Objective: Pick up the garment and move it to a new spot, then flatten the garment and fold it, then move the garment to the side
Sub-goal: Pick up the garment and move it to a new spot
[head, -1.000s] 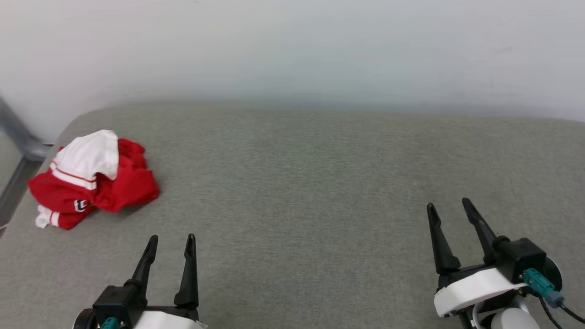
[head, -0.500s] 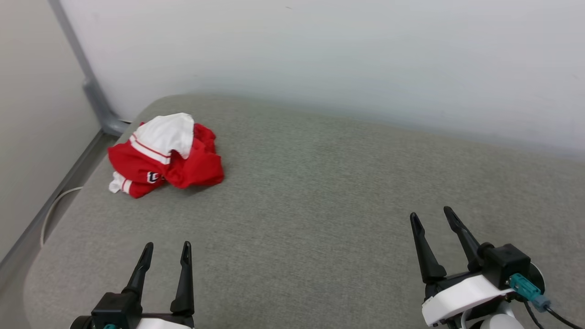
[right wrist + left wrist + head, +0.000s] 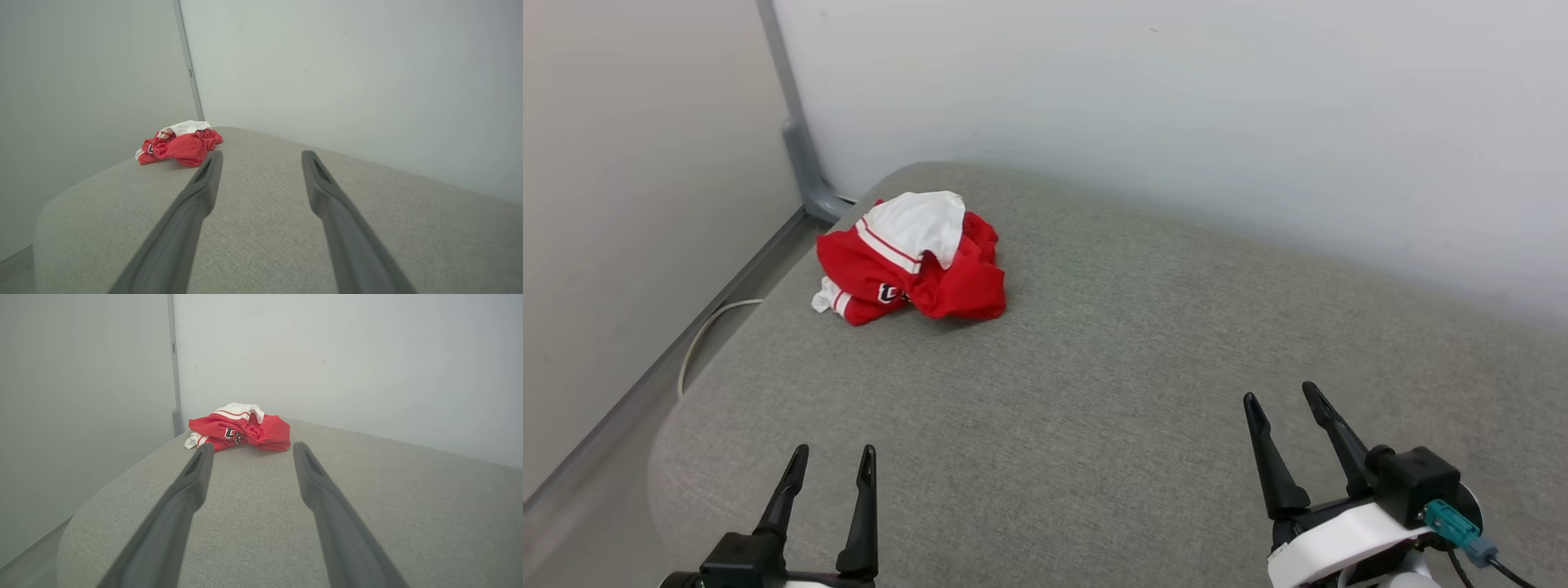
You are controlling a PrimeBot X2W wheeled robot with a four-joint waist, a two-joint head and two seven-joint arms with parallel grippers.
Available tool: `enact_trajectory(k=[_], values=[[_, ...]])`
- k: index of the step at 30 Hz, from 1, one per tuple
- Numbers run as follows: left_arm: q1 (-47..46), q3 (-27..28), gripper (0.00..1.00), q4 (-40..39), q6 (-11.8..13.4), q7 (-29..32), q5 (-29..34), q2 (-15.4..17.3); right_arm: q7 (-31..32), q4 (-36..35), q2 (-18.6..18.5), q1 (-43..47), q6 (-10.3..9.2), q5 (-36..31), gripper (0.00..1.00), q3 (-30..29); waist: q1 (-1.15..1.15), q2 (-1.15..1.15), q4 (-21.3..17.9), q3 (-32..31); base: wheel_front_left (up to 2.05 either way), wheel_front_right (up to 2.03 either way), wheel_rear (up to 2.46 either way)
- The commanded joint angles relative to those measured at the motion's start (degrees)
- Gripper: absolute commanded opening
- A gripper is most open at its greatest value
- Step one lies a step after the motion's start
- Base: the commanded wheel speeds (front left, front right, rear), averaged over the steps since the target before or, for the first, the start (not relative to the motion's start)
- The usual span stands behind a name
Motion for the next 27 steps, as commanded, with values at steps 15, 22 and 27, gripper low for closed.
enact_trajectory(k=[15, 22, 27], values=[[1.0, 1.4, 1.00, -1.4, -0.8, -0.2, 1.2, 0.0, -0.1, -0.4, 0.0, 0.9, -0.04, 0.5, 1.00, 1.1, 0.00, 0.00, 0.3, -0.4, 0.00, 0.00, 0.00], [-1.0, 3.6, 1.00, -1.8, -0.7, -0.2, 0.8, 0.0, -0.1, -1.0, 0.0, -0.3, -0.04, -0.9, 1.00, 0.4, 0.00, 0.00, -2.3, 2.1, 0.00, 0.00, 0.00], [-5.7, 5.6, 1.00, -0.1, -1.2, -0.2, -1.2, 1.3, -0.1, -1.9, 0.0, -2.1, -0.04, -3.2, 1.00, -0.3, 0.00, 0.00, -4.8, 6.6, 0.00, 0.00, 0.00]])
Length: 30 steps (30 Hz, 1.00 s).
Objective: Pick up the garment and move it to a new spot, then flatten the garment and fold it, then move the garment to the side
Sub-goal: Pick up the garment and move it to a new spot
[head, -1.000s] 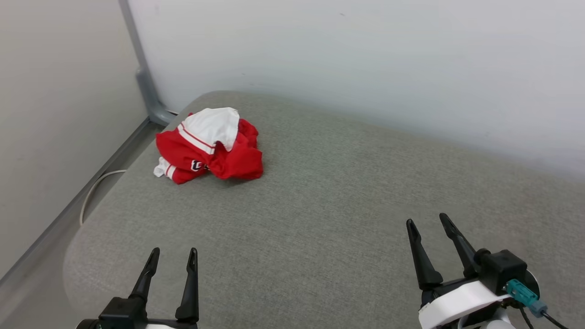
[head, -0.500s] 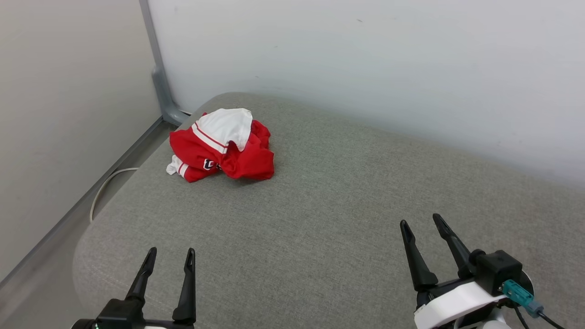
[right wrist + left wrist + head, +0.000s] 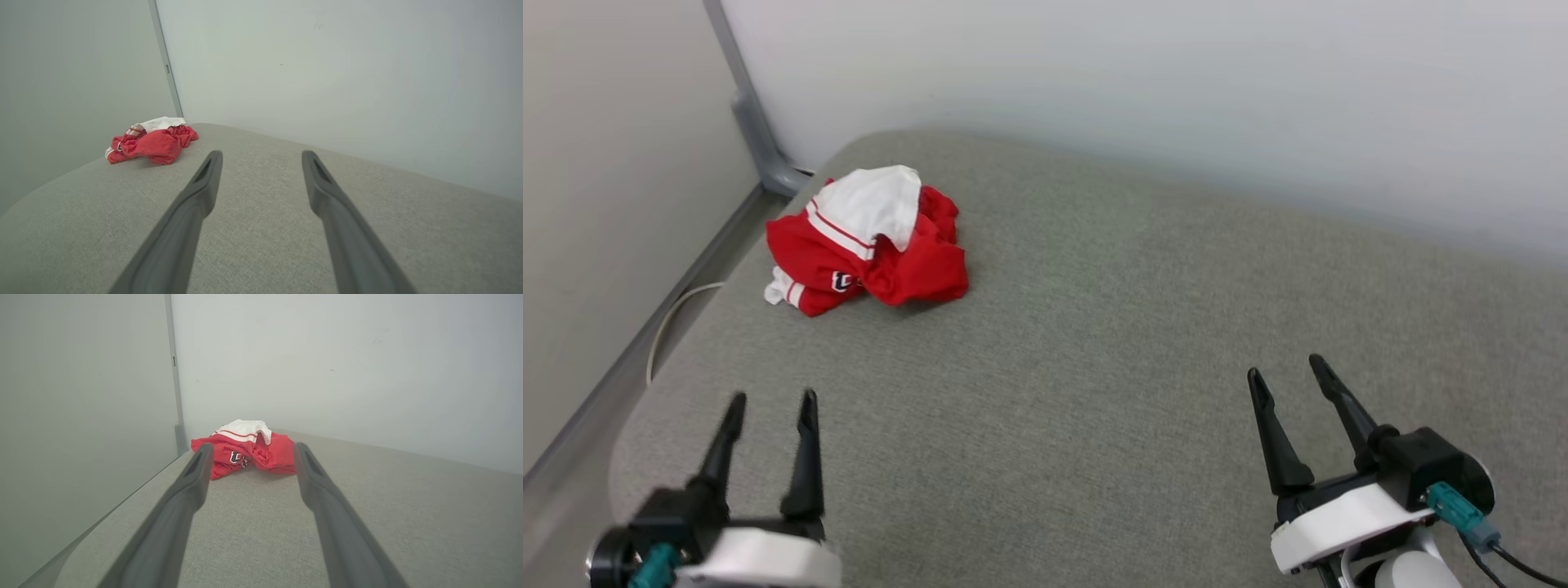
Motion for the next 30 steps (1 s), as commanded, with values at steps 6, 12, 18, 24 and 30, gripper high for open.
enact_trajectory(k=[6, 12, 18, 24, 30], values=[[-12.3, -2.0, 1.00, 8.2, -0.4, 0.5, -5.8, 8.5, -0.1, -1.5, 0.0, -3.3, -0.04, -4.1, 1.00, -1.7, 0.00, 0.00, -4.1, 9.8, 0.00, 0.00, 0.00], [-26.4, -7.4, 1.00, 15.9, -0.4, 8.6, -16.3, 20.1, 0.2, -3.7, 0.0, -5.8, -0.04, -6.9, 1.00, -2.6, 0.00, 0.00, -6.5, 17.0, 0.00, 0.00, 0.00], [-36.6, -14.5, 1.00, 20.0, -0.4, 19.5, -26.0, 30.0, 0.7, -5.5, 0.0, -7.0, -0.04, -8.8, 1.00, -3.6, 0.00, 0.00, -8.6, 22.3, 0.00, 0.00, 0.00], [-43.4, -19.1, 1.00, 24.8, -0.4, 28.4, -35.6, 35.1, 1.0, -7.2, 0.0, -7.4, -0.04, -9.8, 1.00, -4.7, 0.00, 0.00, -10.1, 26.2, 0.00, 0.00, 0.00], [-47.3, -21.3, 1.00, 32.2, -0.4, 29.9, -40.0, 36.5, 1.1, -7.9, 0.0, -7.9, -0.04, -10.3, 1.00, -4.9, 0.00, 0.00, -11.6, 28.0, 0.00, 0.00, 0.00]])
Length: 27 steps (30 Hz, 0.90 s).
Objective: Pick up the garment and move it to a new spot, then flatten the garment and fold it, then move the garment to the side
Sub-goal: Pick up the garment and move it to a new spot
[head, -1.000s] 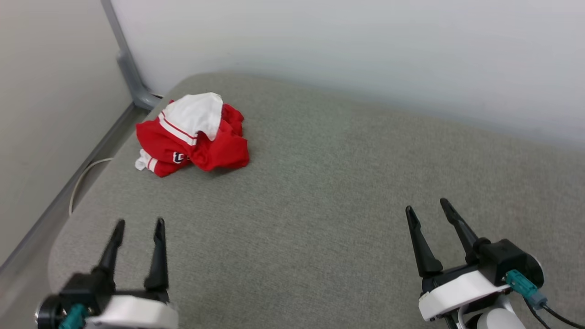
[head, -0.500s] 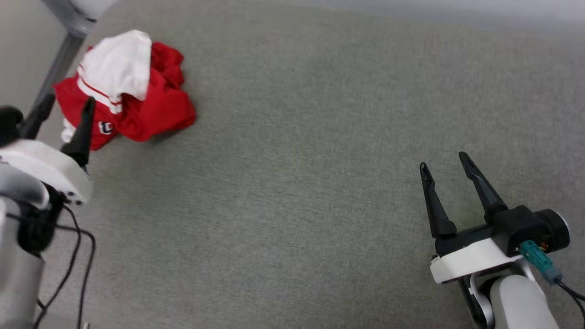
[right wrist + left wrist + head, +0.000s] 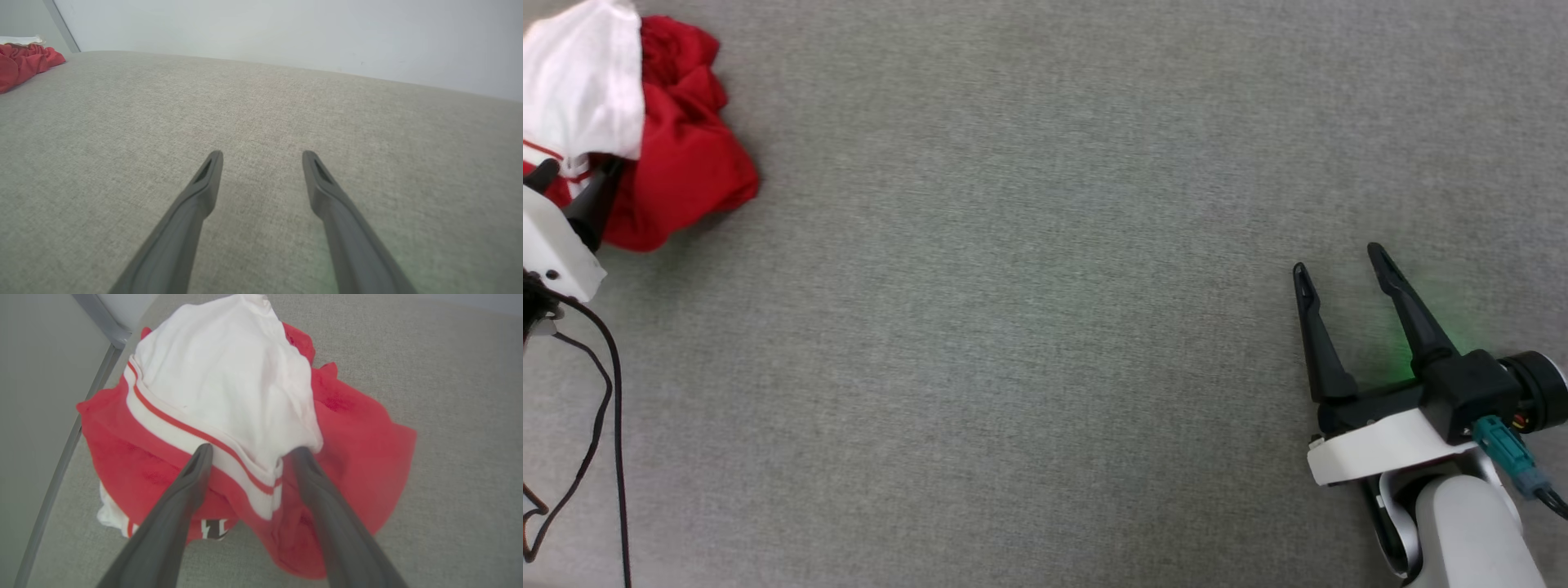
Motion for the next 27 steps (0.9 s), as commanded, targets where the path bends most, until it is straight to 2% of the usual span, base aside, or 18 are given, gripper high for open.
enact_trajectory(k=[1, 7, 8, 9, 10, 20, 27], values=[[-0.8, -0.2, 1.00, 0.9, -0.1, -0.5, -0.3, 0.0, 0.0, -0.3, 0.0, -0.6, -0.04, -0.3, 1.00, -0.3, -0.01, 0.00, -0.7, 0.4, 0.00, 0.00, 0.00], [-2.5, -2.7, 1.00, 7.2, -0.1, -2.0, -3.1, -0.4, 0.0, -0.8, 0.0, -0.6, -0.04, -0.5, 1.00, -0.6, -0.01, 0.00, -1.6, 0.3, 0.00, 0.00, 0.00], [-2.8, -3.2, 0.95, 7.9, -0.1, -2.2, -3.5, -0.4, 0.0, -0.8, 0.0, -0.6, -0.04, -0.6, 1.00, -0.7, -0.01, 0.00, -1.6, 0.2, 0.00, 0.00, 0.00], [-3.1, -3.6, 0.27, 8.3, -0.1, -3.0, -3.9, -0.4, 0.0, -0.8, 0.0, -0.5, -0.04, -0.6, 1.00, -0.8, -0.01, 0.00, -1.6, 0.1, 0.00, 0.00, 0.00], [-3.3, -3.8, 0.00, 8.7, -0.1, -4.2, -4.2, -0.5, 0.0, -0.7, 0.0, -0.4, -0.04, -0.6, 1.00, -0.9, -0.01, 0.00, -1.6, -0.1, 0.00, 0.00, 0.00], [-3.9, -8.2, 0.00, 7.8, -0.1, -19.8, -3.2, 2.3, -0.7, 1.9, 0.0, 1.0, -0.04, 1.6, 1.00, -0.3, -0.01, 0.00, -1.5, -7.0, 0.00, 0.00, 0.00], [-3.7, -11.6, 0.00, 2.8, -0.1, -26.0, 0.2, 4.8, -1.1, 4.8, 0.0, 2.5, -0.04, 4.0, 1.00, -0.5, -0.01, 0.00, -2.5, -15.3, 0.00, 0.00, 0.00]])
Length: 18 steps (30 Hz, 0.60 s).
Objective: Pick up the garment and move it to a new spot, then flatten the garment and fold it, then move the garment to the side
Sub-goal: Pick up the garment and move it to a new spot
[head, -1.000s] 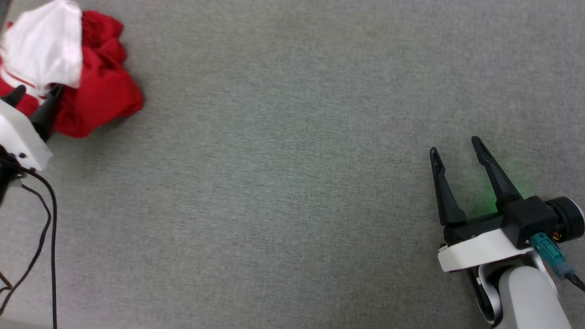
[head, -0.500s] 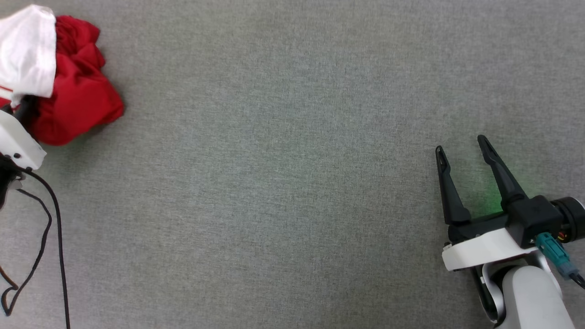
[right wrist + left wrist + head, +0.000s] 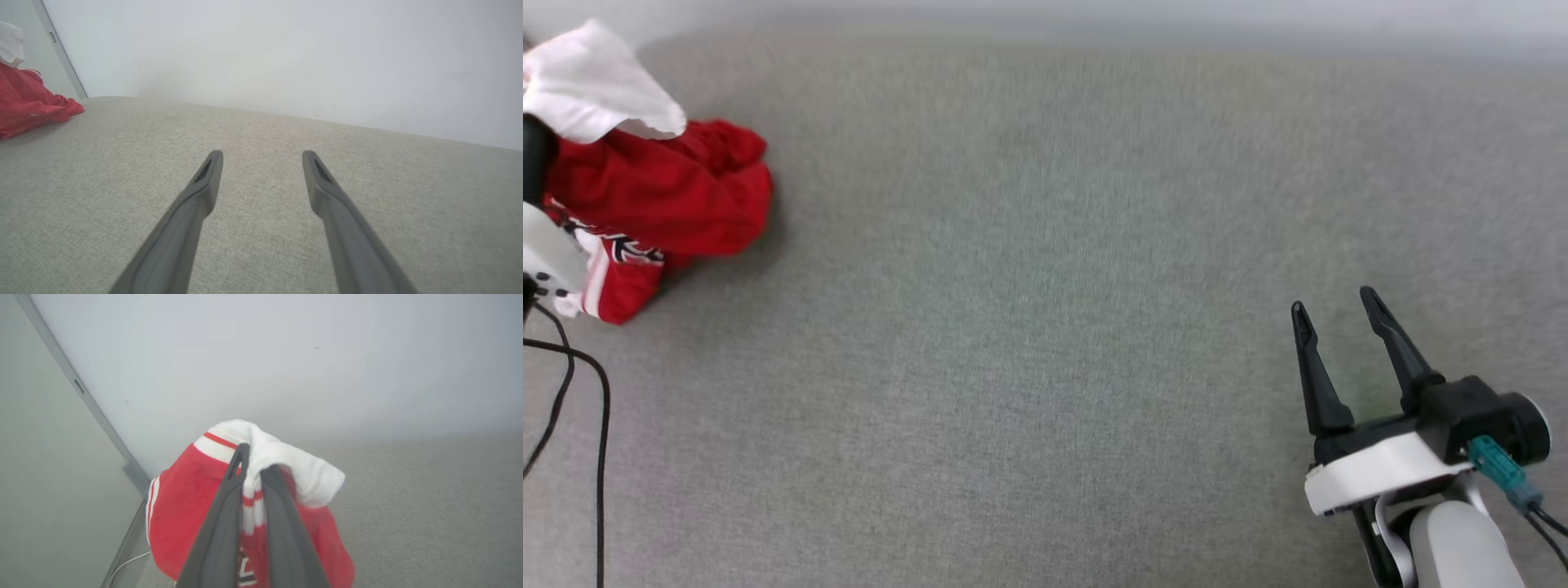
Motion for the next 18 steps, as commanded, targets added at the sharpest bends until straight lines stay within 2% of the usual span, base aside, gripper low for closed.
enact_trajectory(k=[1, 4, 11, 18], values=[[-0.7, -0.5, 0.00, -1.6, -0.1, -0.7, 1.0, 0.6, -0.2, 0.4, 0.0, 1.0, -0.04, 0.5, 1.00, -0.2, 0.00, 0.00, -0.8, -4.2, 0.00, 0.00, 0.00], [-1.0, -2.6, 0.00, -6.1, 0.4, -0.3, 4.0, 1.1, -0.3, 1.1, 0.0, 1.6, -0.04, 1.7, 1.00, -0.4, 0.00, 0.00, -1.3, -7.1, 0.00, 0.00, 0.00], [-0.3, -5.8, 0.00, -19.5, 3.5, 3.4, 5.6, -2.2, -0.3, 1.2, 0.0, 3.1, -0.04, 3.4, 1.00, 0.0, 0.00, 0.00, -3.7, -11.5, 0.00, 0.00, 0.00], [-0.1, -9.7, 0.00, -29.9, 9.5, 7.7, 6.3, -10.2, -0.3, 0.4, 0.0, 3.1, -0.04, 4.2, 1.00, -0.3, 0.00, 0.00, -8.2, -11.9, 0.00, 0.00, 0.00]])
